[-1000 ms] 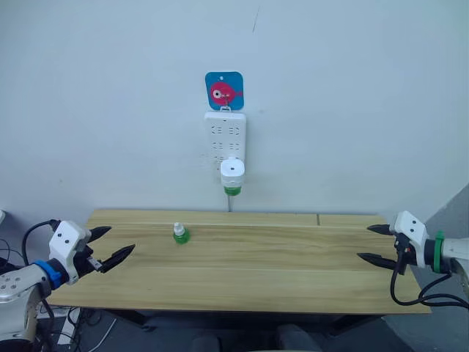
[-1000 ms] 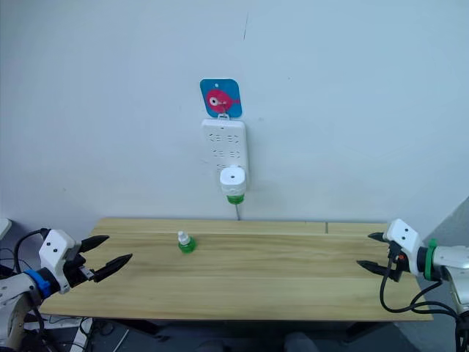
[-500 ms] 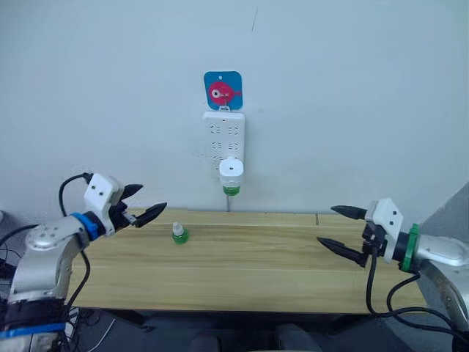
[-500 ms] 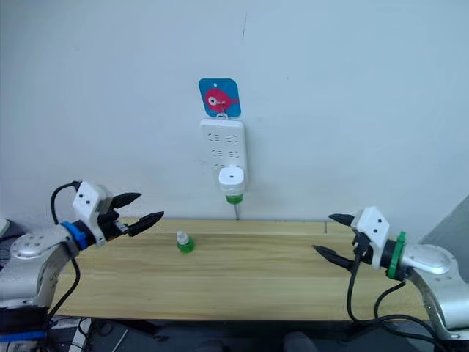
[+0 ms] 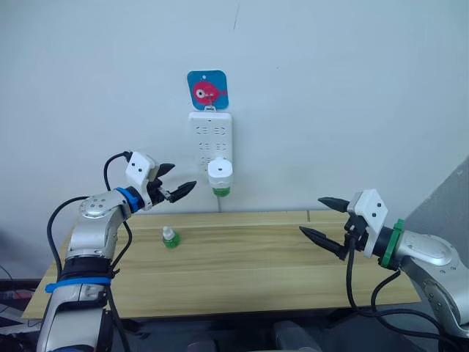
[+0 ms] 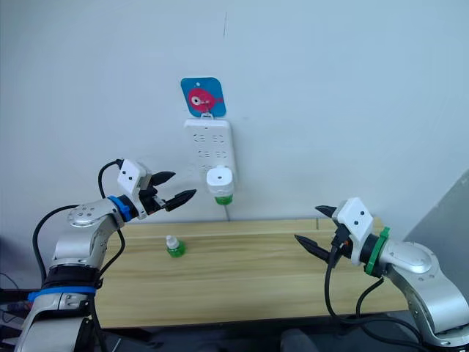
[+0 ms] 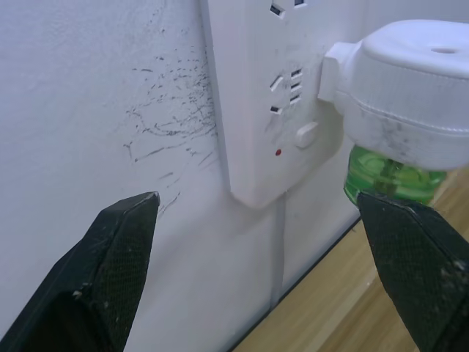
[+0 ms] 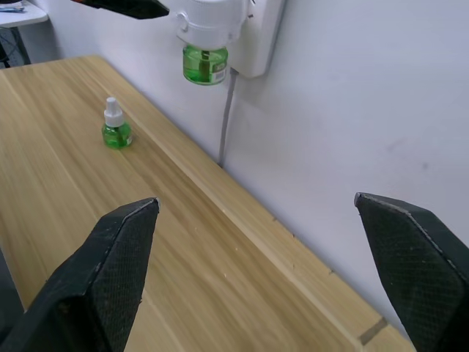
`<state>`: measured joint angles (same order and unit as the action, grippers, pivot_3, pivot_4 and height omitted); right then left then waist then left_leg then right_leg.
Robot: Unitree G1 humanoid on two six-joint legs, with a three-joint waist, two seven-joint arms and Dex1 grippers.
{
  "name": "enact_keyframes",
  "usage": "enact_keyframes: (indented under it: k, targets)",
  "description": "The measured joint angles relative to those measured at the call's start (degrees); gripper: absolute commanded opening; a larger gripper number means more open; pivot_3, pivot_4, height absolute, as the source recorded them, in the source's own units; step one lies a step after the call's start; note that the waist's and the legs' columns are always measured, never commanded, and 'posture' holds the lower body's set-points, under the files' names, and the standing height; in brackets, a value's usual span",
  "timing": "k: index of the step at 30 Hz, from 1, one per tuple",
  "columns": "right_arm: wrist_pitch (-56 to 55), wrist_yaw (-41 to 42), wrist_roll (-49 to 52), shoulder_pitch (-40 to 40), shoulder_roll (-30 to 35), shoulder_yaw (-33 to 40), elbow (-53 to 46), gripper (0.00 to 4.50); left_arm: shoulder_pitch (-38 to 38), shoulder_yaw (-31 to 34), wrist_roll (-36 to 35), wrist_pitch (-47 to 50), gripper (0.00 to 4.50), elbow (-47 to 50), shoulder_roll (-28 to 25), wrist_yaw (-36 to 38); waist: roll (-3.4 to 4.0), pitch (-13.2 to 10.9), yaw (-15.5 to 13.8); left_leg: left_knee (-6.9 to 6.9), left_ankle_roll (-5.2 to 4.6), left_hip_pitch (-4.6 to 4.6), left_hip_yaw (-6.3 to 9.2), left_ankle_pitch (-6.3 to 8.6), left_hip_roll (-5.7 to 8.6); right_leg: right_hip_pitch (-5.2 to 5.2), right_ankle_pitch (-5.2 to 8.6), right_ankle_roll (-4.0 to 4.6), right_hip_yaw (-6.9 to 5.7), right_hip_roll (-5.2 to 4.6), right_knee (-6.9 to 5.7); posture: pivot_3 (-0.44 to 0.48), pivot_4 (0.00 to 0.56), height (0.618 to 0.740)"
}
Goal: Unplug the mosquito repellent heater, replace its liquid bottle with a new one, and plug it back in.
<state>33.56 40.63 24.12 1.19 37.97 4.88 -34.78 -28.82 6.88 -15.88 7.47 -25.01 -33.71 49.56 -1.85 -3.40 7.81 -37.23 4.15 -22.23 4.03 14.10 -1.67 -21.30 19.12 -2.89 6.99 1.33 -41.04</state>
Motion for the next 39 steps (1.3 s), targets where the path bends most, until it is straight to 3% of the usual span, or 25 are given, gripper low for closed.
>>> enact_keyframes:
  k: [12,24,39]
  targets:
    - [0.8,-0.9,0.4,0.3,-0.2,-0.5,-1.0,4.47,-8.7,-1.2,2.1,-5.6,4.5,-13.8,2.3,2.3,-0.01,-0.1,1.2,-0.09,0.0,-0.17,0.22,0.0,0.02,0.0,0.0,0.0,-0.19,0.01,0.01,-0.178,0.053,0.692]
    - [2.3,-1.2,2.1,0.0,-0.1,-0.4,-1.7,4.47,-13.1,-2.8,2.2,-4.4,4.5,-16.6,2.4,10.1,0.3,-0.7,1.8,-0.64,0.0,-0.58,0.59,0.0,0.06,-0.02,-0.01,-0.02,-0.53,0.01,-0.01,-0.191,0.059,0.692]
    - [9.7,-5.4,11.0,-9.8,-2.7,-0.7,-5.4,4.47,-15.9,-2.9,1.8,0.8,4.5,-17.4,2.0,17.0,0.38,-1.1,2.0,-0.64,0.0,-0.68,0.7,0.0,0.06,-0.06,-0.01,-0.03,-0.63,0.01,0.0,-0.208,0.058,0.692]
